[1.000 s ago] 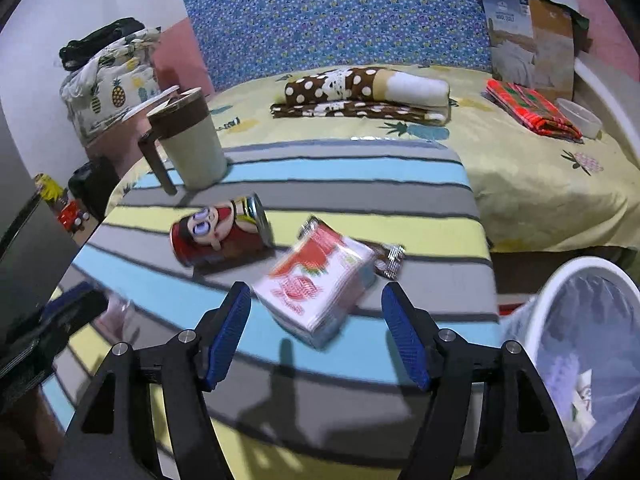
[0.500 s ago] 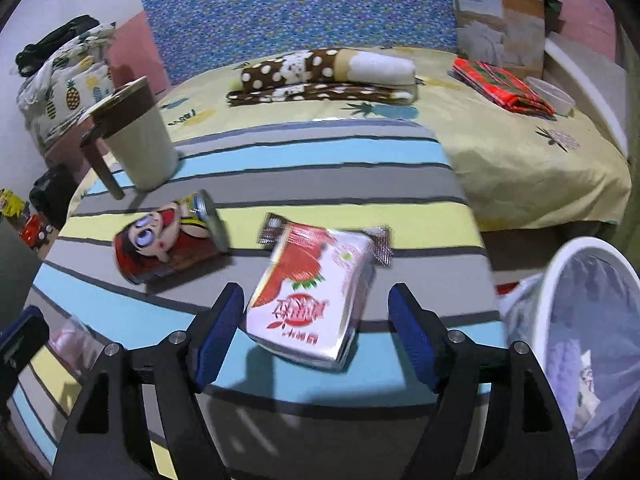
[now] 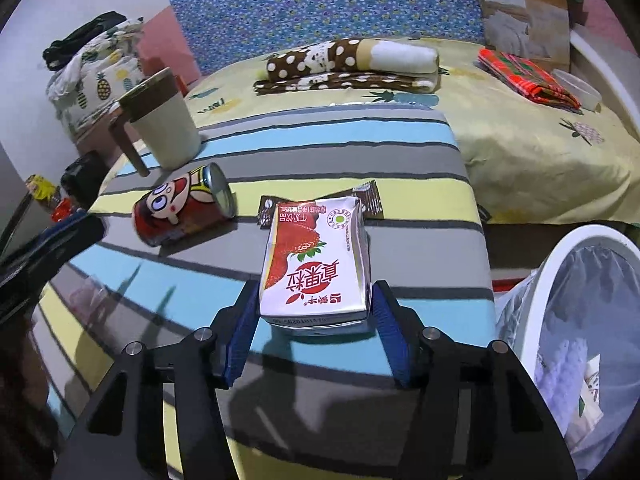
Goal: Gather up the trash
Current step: 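Grasp the red cartoon can with the left gripper while the right grasps the strawberry milk carton, then lift the can and carton and carry them toward the bin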
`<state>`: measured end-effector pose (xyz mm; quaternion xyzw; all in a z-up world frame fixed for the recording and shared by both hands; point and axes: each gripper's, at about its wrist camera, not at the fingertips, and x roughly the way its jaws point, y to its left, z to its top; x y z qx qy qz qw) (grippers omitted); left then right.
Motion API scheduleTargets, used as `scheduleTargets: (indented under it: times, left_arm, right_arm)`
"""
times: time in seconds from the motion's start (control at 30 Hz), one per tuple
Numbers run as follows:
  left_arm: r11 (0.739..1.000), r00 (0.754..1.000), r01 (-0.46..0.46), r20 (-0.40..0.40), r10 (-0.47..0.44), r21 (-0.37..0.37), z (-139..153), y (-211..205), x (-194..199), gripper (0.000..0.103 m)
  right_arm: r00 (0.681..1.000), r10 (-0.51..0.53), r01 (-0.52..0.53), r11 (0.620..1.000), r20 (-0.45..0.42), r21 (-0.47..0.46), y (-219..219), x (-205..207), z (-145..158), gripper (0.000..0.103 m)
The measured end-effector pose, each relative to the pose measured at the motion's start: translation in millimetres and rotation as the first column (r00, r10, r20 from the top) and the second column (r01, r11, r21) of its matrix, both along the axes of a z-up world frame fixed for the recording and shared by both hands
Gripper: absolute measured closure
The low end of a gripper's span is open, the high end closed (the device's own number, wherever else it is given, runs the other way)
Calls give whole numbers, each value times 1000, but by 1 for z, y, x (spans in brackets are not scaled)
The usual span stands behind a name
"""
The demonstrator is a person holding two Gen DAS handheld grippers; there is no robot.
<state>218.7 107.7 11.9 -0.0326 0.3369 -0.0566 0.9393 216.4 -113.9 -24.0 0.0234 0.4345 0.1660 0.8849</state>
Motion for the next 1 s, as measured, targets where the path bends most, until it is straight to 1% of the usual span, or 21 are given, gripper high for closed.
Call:
scheduleTargets:
  times: [0.07,0.1,0.13,0.2,0.27,0.33,0.4,0.5,0.57,0.63,0.7,0.8,0.87,0.9,0.97,1.0]
  left_arm:
    - [999,999,32,-4,-32,27,-3,-1,13,45]
    - [999,999,34,-8,-34,37,-4,-2,19,45]
    - [998,999,40,-10,-40,43,-4,-1,24,44]
    - [995,996,92,-21,-91,48,-8,-3,36,39]
    - [993,995,101,-34,-99,63,-12,-3,46,39]
    - [988,988,145,-57,-142,53,-17,-4,54,38]
    - [985,984,166,-82,-161,55,-22,-5,62,38]
    - [978,974,201,-113,-194,59,-26,-10,59,37]
    - [971,965,234,-129,-227,43,-26,-14,53,37]
    - [967,961,251,-128,-245,36,-23,-19,46,37]
    - [970,964,240,-127,-234,29,-23,-22,43,37]
    - [983,975,179,-139,-173,35,-28,-25,47,38]
    - [989,978,143,-159,-136,33,-35,-27,50,38]
    - [992,978,127,-168,-121,27,-38,-27,52,39]
    - [996,979,92,-183,-88,15,-44,-28,52,48]
    - [997,980,83,-183,-80,8,-46,-29,52,48]
  right_arm:
    - [1000,13,-13,1000,0,7,-3,-4,0,45]
    - [1000,19,-19,1000,-2,11,-4,-6,0,45]
    - [1000,25,-25,1000,-6,17,-5,-8,0,45]
    - [999,33,-33,999,-10,24,-7,-9,0,45]
    - [999,40,-40,999,-11,32,-9,-10,0,45]
    - [999,42,-41,999,-10,34,-11,-11,0,45]
    - [999,41,-41,998,-11,38,-13,-11,0,45]
    - [999,37,-36,998,-12,42,-16,-10,-1,45]
    - [999,35,-35,998,-9,45,-17,-11,-1,45]
    - [999,33,-33,998,-5,49,-16,-11,0,45]
    - [1000,30,-30,998,-4,53,-16,-11,-1,45]
    - [1000,30,-30,998,-4,55,-16,-11,-1,45]
    - [999,33,-33,998,0,55,-16,-13,-1,45]
    - [999,34,-34,998,2,55,-16,-13,0,45]
    - [999,37,-37,998,6,55,-16,-14,1,45]
    - [999,37,-38,998,7,56,-18,-15,1,45]
